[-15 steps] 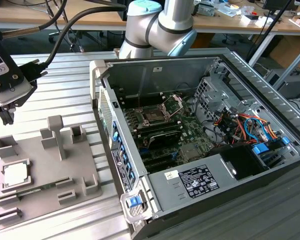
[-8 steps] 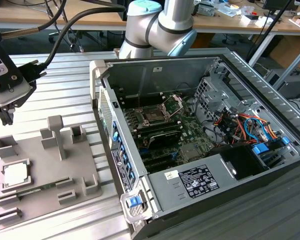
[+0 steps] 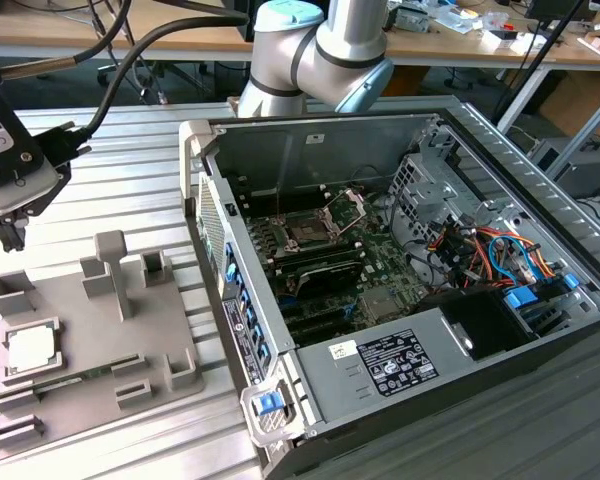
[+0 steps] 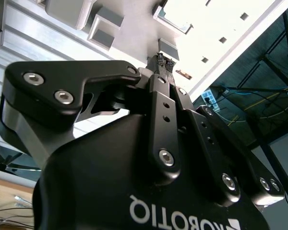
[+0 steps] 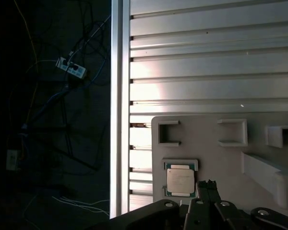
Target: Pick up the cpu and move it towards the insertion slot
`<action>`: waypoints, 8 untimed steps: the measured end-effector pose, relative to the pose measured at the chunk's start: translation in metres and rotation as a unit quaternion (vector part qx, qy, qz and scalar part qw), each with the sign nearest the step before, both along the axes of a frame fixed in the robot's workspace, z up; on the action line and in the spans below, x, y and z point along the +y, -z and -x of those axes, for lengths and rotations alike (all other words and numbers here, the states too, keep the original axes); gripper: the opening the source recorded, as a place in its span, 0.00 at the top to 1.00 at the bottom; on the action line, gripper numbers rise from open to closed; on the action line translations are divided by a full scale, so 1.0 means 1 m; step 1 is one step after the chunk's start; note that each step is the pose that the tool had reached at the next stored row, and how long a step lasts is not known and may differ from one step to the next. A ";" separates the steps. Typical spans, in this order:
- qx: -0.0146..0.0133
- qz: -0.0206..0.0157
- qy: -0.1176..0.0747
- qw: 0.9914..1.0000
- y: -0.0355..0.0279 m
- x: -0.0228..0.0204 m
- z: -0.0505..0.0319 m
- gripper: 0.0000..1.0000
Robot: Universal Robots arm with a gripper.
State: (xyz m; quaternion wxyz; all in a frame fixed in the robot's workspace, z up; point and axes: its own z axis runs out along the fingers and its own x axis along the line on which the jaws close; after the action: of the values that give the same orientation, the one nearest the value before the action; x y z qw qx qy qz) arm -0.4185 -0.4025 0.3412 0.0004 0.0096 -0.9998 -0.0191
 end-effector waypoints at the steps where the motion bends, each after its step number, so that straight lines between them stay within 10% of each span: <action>1: 0.000 0.000 0.000 1.000 0.0003 0.0000 0.0002 0.89; 8: 0.000 0.000 0.000 1.000 0.0015 0.0000 0.0005 0.89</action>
State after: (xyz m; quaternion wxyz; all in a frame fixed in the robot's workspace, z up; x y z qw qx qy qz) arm -0.4191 -0.4025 0.3397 0.0004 0.0096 -0.9998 -0.0191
